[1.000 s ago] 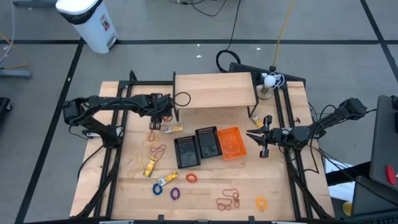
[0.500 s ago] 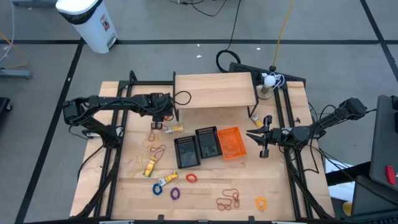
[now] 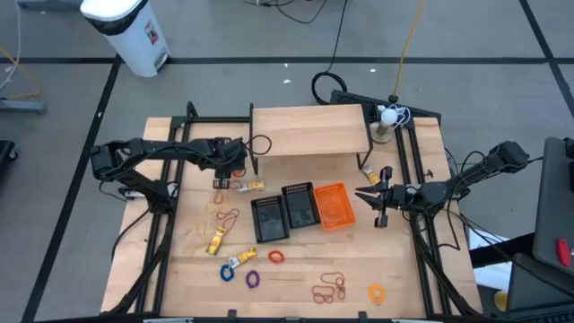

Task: Pick & Place Office Desk Supplies
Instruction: Put the top orange spiral keychain into the left black bin

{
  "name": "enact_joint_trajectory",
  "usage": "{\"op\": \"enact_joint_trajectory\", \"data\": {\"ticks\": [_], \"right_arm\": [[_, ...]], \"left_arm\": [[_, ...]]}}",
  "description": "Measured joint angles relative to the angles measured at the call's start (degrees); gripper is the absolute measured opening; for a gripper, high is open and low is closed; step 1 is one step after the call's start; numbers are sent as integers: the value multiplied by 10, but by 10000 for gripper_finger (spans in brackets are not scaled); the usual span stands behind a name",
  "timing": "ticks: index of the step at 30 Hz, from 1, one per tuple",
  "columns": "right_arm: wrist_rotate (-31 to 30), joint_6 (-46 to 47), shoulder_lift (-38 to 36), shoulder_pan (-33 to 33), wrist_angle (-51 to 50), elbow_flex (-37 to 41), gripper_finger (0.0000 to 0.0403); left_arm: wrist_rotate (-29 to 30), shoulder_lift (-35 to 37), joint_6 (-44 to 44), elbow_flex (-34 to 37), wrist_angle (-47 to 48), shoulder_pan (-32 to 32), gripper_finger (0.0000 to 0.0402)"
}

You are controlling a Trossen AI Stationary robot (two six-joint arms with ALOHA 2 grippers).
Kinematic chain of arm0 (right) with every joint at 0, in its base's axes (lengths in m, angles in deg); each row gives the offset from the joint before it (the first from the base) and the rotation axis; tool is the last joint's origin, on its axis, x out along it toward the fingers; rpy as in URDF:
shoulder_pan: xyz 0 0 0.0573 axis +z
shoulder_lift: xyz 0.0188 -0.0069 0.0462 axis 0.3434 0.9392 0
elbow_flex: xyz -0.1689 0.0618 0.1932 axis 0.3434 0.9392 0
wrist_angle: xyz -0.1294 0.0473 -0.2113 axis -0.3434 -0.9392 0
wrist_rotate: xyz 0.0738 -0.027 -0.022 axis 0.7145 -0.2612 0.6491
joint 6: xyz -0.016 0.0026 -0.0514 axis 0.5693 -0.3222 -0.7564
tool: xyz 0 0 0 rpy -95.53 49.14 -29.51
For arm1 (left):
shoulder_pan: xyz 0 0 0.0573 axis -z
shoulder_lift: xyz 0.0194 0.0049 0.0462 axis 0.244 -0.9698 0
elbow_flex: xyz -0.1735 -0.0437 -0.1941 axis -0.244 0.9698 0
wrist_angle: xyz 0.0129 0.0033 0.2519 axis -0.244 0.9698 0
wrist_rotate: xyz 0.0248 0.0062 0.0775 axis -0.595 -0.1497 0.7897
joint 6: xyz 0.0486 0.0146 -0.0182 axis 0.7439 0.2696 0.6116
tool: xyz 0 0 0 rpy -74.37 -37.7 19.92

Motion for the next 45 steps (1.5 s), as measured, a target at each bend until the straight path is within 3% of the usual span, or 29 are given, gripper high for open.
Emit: {"op": "enact_joint_trajectory", "data": {"ticks": [24, 45], "right_arm": [[0, 0, 0, 0, 0, 0, 45], [0, 0, 0, 0, 0, 0, 45]], "left_arm": [[11, 0, 5, 10, -81, -1, 186], [-2, 0, 4, 26, -94, -11, 186]]}}
